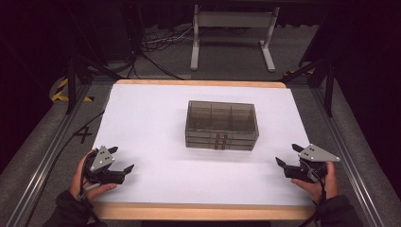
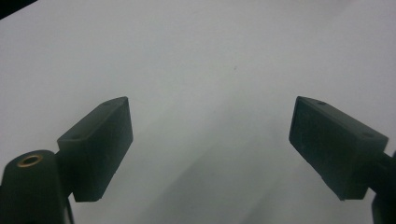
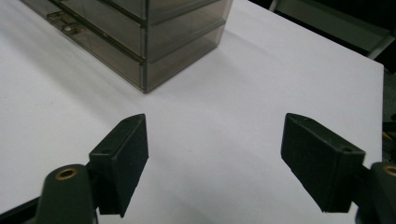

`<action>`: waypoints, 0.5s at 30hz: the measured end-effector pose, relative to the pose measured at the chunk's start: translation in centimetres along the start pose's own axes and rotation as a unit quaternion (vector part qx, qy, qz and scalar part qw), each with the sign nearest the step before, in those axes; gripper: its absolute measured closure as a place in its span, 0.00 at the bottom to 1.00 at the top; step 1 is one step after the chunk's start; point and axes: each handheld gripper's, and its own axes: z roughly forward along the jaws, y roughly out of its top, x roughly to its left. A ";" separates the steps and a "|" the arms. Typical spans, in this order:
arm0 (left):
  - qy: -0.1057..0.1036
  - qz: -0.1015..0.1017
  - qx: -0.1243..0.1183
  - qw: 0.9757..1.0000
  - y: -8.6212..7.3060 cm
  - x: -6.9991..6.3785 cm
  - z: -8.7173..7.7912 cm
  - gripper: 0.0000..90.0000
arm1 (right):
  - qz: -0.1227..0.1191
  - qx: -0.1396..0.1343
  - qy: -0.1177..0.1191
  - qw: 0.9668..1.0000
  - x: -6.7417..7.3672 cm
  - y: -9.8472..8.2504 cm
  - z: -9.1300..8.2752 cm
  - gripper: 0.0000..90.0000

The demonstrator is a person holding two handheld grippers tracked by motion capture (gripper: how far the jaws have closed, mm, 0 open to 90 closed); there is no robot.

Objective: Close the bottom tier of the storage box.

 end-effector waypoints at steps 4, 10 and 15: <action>0.005 -0.021 -0.012 1.000 -0.8 0.6 -0.7 0.14 | 0.016 -0.002 -0.009 1.000 -0.6 -0.7 -0.2 0.23; 0.002 -0.070 -0.042 0.997 -2.0 1.7 -1.6 0.12 | 0.055 -0.021 -0.023 0.998 -1.9 -2.1 -0.7 0.20; 0.001 -0.109 -0.073 0.991 -2.6 2.5 -2.1 0.12 | 0.098 -0.036 -0.032 0.994 -3.0 -3.2 -0.8 0.20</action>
